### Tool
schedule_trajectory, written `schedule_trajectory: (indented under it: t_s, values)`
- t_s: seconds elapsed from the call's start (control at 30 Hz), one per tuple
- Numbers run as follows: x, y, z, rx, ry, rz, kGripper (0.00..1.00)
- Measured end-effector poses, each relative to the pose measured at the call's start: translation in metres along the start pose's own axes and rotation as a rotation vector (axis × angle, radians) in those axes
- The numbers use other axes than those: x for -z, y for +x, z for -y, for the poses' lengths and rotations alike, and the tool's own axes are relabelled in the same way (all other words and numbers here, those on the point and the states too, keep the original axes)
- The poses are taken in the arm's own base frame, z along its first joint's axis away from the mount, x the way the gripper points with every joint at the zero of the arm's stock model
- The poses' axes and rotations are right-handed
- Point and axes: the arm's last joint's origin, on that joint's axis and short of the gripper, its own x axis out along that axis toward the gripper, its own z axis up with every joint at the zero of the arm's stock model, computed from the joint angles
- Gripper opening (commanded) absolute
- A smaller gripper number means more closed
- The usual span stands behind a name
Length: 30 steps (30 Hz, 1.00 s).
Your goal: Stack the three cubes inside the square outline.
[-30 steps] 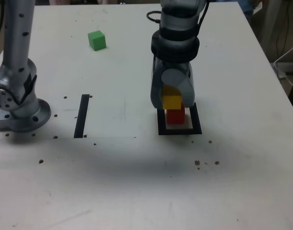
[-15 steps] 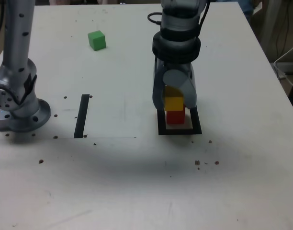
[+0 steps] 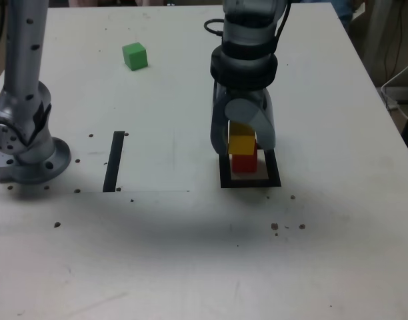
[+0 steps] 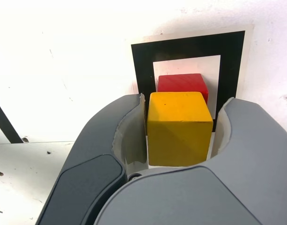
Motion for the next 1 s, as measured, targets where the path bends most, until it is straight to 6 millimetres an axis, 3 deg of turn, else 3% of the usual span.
schedule_trajectory:
  t_s: [0.37,0.53,0.73,1.0]
  values:
    - [0.009,-0.012,-0.001,-0.006,-0.001,0.017,1.0]
    - [0.025,-0.031,-0.006,-0.025,-0.011,0.049,1.0]
    - [0.044,-0.044,-0.034,-0.032,-0.068,0.033,1.0]
    - [0.063,-0.045,-0.089,-0.022,-0.17,0.012,1.0]
